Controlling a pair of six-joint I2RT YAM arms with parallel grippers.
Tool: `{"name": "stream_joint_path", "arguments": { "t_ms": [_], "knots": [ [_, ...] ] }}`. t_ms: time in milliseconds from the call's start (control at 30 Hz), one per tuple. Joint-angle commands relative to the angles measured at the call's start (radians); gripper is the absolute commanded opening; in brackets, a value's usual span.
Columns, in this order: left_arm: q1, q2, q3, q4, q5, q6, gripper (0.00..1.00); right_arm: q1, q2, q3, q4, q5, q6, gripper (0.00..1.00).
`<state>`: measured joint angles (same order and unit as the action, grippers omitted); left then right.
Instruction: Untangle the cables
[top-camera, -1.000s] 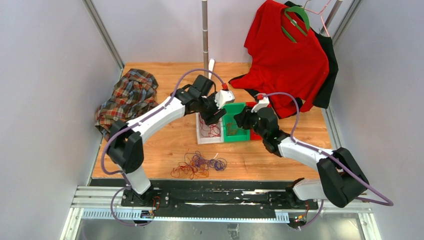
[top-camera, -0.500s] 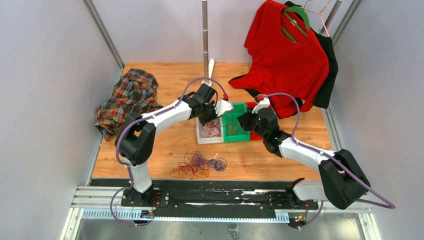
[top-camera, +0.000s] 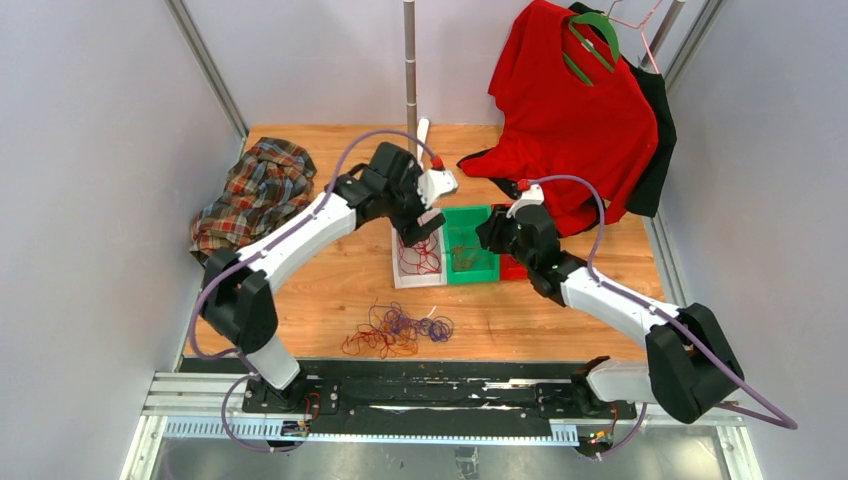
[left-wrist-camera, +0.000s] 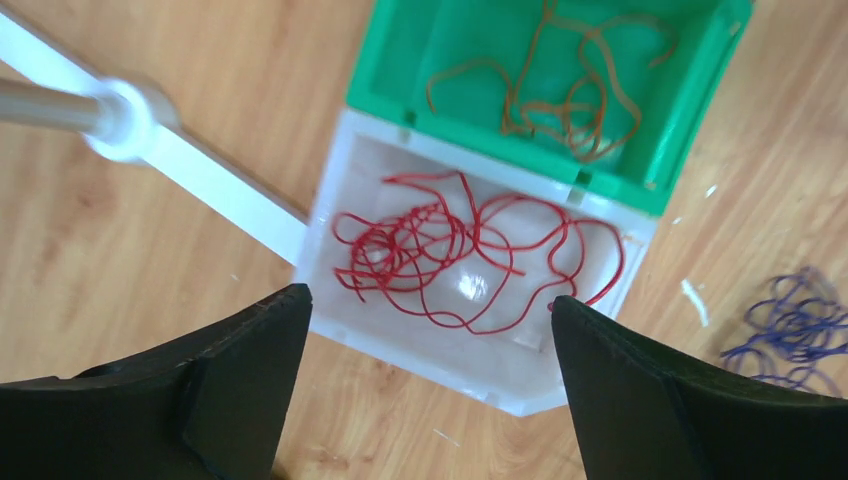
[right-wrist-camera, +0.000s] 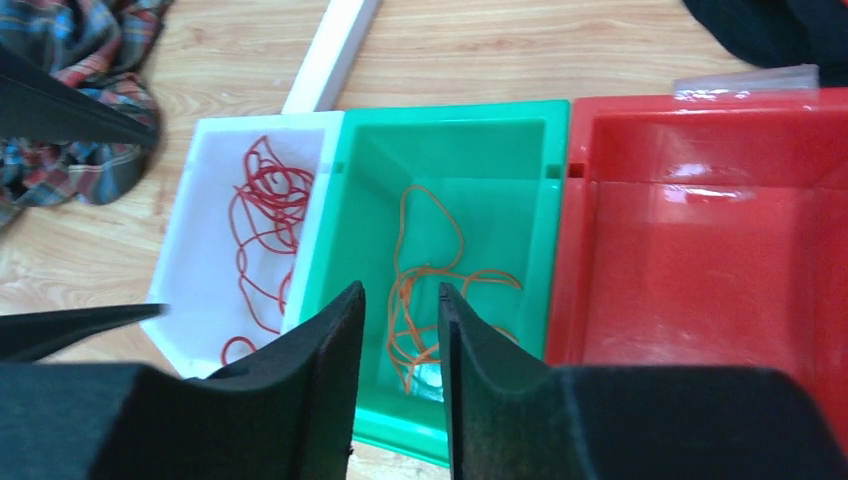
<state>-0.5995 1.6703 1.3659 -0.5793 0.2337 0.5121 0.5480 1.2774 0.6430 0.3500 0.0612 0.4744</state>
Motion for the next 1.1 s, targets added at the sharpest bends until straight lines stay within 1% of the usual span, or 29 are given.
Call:
{"name": "stream_joint_path", "arguments": {
  "t_ms": [0,100,167,233,367,433,600,733,833,900,967,1067],
  "knots": [
    [0.006,-0.111,0.086,-0.104,0.092,-0.104,0.96,-0.027,0.008,0.07,-0.14,0.087,-0.023,0.36],
    [0.046,-0.168,0.104,-0.151,0.104,-0.115,0.99,-0.03,0.018,0.08,-0.197,0.123,-0.043,0.39],
    [0.06,-0.191,0.105,-0.243,0.099,-0.078,0.98,-0.031,0.031,0.075,-0.225,0.118,-0.055,0.43],
    [0.061,-0.216,0.059,-0.3,0.085,-0.04,0.98,-0.031,0.048,0.074,-0.243,0.084,-0.06,0.45],
    [0.065,-0.312,-0.108,-0.248,0.053,-0.069,0.98,-0.031,0.092,0.078,-0.303,0.028,-0.04,0.45],
    [0.073,-0.355,-0.169,-0.22,0.049,-0.08,0.98,-0.023,0.105,0.071,-0.305,-0.005,-0.019,0.45],
    [0.105,-0.395,-0.185,-0.231,0.062,-0.092,0.98,0.04,0.131,0.053,-0.259,-0.046,0.059,0.44],
    [0.113,-0.415,-0.201,-0.239,0.071,-0.074,0.98,0.117,0.178,0.094,-0.26,-0.007,0.116,0.41],
    [0.113,-0.437,-0.236,-0.244,0.104,-0.041,0.98,0.161,0.204,0.127,-0.255,0.009,0.146,0.41],
    [0.113,-0.446,-0.272,-0.262,0.147,0.008,1.0,0.177,0.192,0.147,-0.264,0.025,0.149,0.43],
    [0.112,-0.449,-0.305,-0.275,0.185,0.048,0.98,0.179,0.153,0.162,-0.277,0.044,0.134,0.47],
    [0.111,-0.443,-0.353,-0.276,0.22,0.098,0.93,0.169,0.076,0.214,-0.358,0.086,0.078,0.55]
  ]
}}
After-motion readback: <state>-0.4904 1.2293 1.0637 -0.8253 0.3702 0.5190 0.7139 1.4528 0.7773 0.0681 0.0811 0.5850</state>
